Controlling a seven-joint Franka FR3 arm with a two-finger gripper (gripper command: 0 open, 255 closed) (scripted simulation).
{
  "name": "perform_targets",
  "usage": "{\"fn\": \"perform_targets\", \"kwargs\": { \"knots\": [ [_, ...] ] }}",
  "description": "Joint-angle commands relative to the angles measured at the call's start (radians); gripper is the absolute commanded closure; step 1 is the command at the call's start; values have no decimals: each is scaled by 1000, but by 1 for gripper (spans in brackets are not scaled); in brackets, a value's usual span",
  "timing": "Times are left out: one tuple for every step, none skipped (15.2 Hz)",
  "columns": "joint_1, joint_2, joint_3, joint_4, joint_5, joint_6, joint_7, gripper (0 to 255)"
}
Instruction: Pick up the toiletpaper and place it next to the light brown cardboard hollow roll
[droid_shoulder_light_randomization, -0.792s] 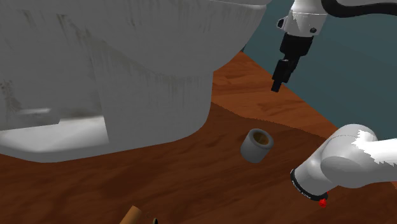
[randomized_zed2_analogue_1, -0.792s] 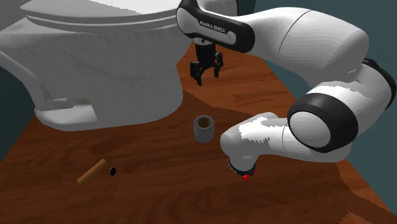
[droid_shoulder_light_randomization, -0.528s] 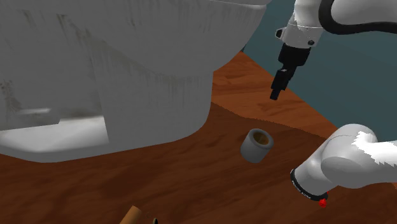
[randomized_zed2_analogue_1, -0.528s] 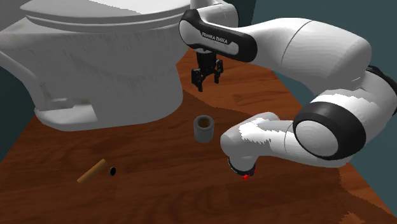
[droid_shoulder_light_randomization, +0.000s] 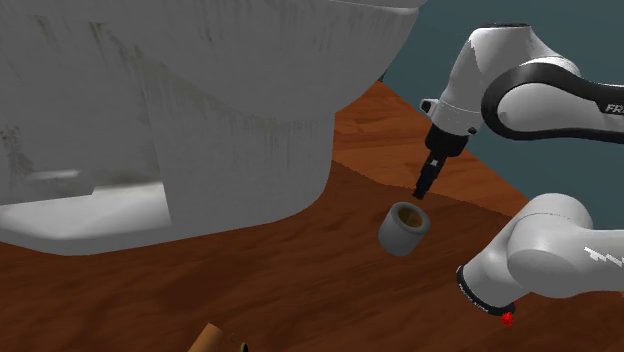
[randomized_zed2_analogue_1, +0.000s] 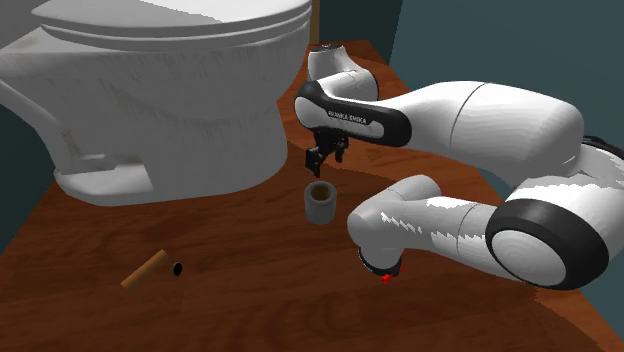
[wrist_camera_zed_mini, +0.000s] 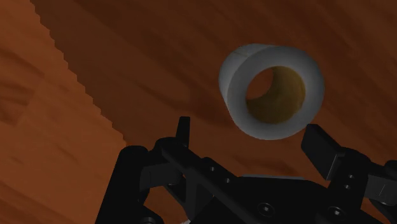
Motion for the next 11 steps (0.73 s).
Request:
{"fn": "perform_targets", "kwargs": {
  "knots": [
    [12, -34, -5, -82, 3, 63, -23, 0],
    [19, -47, -6, -122, 7, 96, -32, 0],
    [22, -50, -6, -133, 8, 106, -35, 0],
    [22, -48, -5, -146, 9, 121, -35, 0],
    [23, -46, -4, -159, 10, 136, -35, 0],
    [24, -43, -3, -171, 11, 151, -35, 0],
    [24, -40, -2, -183, 12, 166, -35, 0],
    [25, -36, -1, -195, 13, 182, -35, 0],
    [26, -32, 0, -207, 15, 198, -35, 0],
    [27, -24, 1, -226, 17, 225, -35, 0],
    [27, -24, 1, -226, 17, 224, -35, 0]
  ]
}}
